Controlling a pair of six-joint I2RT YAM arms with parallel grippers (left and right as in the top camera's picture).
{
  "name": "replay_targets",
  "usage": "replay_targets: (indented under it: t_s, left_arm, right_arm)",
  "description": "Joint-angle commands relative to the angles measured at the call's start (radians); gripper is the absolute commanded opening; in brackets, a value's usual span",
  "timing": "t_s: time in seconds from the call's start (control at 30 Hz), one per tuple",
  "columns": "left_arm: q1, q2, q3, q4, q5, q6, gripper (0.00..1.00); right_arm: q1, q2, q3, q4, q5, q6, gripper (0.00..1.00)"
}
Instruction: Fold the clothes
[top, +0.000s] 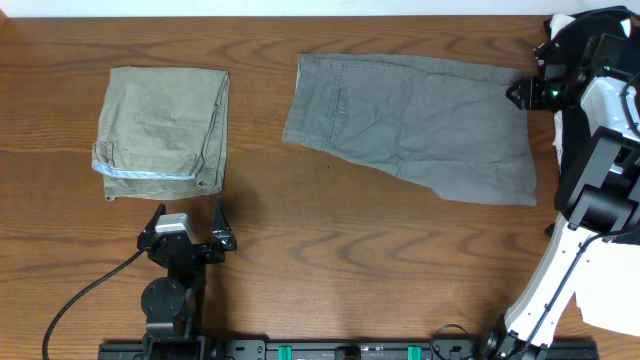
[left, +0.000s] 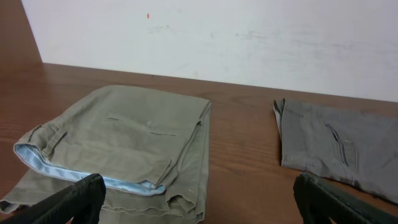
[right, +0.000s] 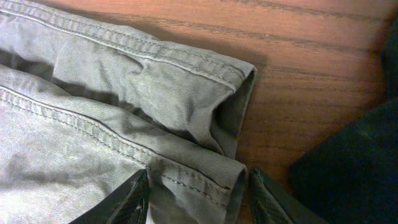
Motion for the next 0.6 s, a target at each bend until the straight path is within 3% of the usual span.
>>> replay_targets:
  t_s: [0.0, 0.13, 0.57]
  left_arm:
    - [-0.004, -0.007, -0.021, -0.034, -0.006, 0.01, 0.98]
    - [-0.004, -0.007, -0.021, -0.034, -0.006, 0.01, 0.98]
    - [-0.004, -0.007, -0.021, -0.034, -0.006, 0.01, 0.98]
  right_arm:
    - [-0.003, 0.034, -0.049, -0.018, 0.014, 0.007, 0.47]
    - [-0.004, 0.031, -0.032, -0.015, -0.033, 0.007, 0.27]
    - [-0.003, -0.07, -0.003, -0.052, -0.061, 0.033, 0.01]
